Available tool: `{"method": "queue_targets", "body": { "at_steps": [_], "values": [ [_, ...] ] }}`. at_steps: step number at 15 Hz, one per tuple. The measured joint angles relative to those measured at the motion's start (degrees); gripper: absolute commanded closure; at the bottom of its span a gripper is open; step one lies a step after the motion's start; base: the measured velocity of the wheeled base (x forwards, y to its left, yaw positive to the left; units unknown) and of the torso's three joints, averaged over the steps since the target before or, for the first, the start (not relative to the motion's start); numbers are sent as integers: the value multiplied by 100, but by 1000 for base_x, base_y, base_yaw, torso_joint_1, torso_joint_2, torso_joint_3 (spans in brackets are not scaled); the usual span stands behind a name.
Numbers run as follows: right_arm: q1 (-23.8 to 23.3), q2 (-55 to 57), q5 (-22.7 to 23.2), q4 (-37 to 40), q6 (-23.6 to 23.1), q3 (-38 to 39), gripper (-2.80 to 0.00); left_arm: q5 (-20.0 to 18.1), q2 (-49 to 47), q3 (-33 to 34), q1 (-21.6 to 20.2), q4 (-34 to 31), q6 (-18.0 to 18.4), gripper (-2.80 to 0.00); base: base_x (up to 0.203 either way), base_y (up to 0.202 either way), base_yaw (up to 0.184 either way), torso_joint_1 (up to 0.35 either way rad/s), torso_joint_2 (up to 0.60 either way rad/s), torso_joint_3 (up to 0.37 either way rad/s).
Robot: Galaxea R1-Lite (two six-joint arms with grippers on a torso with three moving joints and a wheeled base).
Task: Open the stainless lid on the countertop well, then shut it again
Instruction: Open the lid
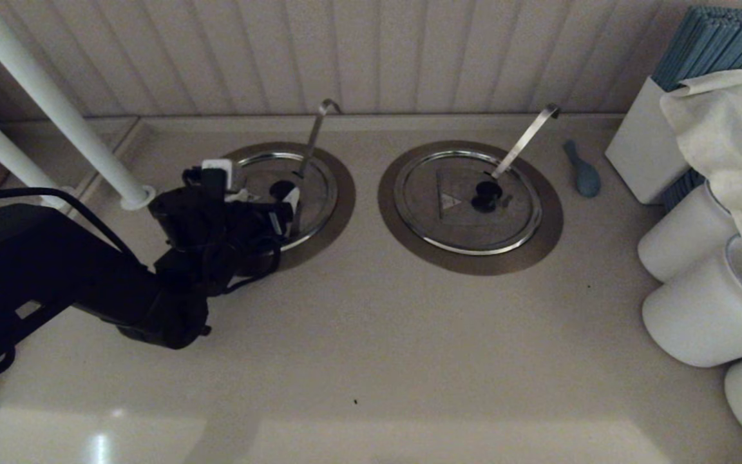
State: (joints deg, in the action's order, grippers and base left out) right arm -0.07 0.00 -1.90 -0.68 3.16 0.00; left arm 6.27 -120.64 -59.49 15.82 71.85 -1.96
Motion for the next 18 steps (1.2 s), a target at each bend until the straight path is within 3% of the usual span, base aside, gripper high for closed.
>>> {"method": "queue_targets", "body": {
  "at_steps": [4,8,18],
  "values": [
    [-2,0,0,2,0,0,0,24,-159,-117,21,23,-23,-280,0,0,0,0,0,0],
    [-2,0,-1,2,0,0,0,315,-424,-505,21,41,-15,-280,0,0,0,0,0,0],
    [-2,0,-2,-1,0,0,0,343,-639,-790,16,-16,-17,-280,0,0,0,0,0,0]
  ]
}}
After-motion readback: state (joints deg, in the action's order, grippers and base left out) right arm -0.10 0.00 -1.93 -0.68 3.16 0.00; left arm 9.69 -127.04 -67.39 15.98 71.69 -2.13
